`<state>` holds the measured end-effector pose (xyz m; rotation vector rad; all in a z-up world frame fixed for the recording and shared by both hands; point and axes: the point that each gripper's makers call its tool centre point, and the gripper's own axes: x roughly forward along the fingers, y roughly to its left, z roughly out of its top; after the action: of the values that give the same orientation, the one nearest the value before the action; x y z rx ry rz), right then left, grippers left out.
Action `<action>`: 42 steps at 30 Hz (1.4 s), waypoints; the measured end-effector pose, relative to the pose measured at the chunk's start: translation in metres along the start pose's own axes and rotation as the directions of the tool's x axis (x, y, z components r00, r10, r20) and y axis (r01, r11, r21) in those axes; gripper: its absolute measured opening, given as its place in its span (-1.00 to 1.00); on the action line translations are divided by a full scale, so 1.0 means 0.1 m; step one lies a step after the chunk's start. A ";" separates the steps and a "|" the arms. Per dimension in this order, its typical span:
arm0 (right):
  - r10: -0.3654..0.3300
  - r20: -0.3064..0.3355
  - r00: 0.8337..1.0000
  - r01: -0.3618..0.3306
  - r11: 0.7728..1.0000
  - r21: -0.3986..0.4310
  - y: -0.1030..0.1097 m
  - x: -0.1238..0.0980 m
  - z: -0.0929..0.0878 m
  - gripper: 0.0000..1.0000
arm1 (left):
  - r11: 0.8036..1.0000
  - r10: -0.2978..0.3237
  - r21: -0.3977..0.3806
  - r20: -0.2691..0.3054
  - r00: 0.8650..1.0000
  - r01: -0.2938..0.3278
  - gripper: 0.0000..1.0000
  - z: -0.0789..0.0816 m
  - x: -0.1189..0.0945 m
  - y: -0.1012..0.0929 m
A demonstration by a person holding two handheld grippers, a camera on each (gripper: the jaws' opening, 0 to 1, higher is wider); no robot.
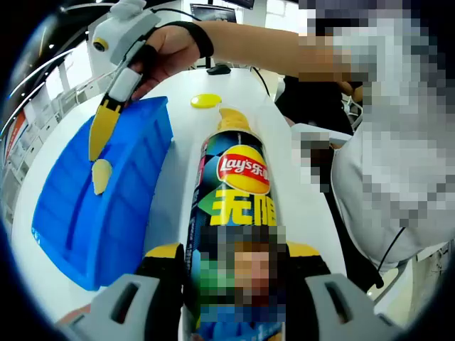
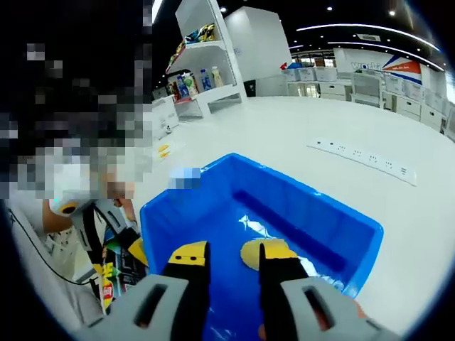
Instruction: Open the lid of the chip container on the table, take out the chips, place them into the box in front of the container, and close the lid
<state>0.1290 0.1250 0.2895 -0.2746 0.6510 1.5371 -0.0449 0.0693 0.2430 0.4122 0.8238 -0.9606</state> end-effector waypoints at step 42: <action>0.356 0.397 0.846 -0.177 0.890 -0.420 0.57 -1.96 -0.46 -0.41 | 1.000 0.024 0.021 -0.072 0.997 -0.023 0.11 -0.03 0.04 -0.04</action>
<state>0.0817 -0.0610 0.3729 -0.0836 0.0072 1.9151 -0.0480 0.0669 0.2387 0.4752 0.8741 -0.9371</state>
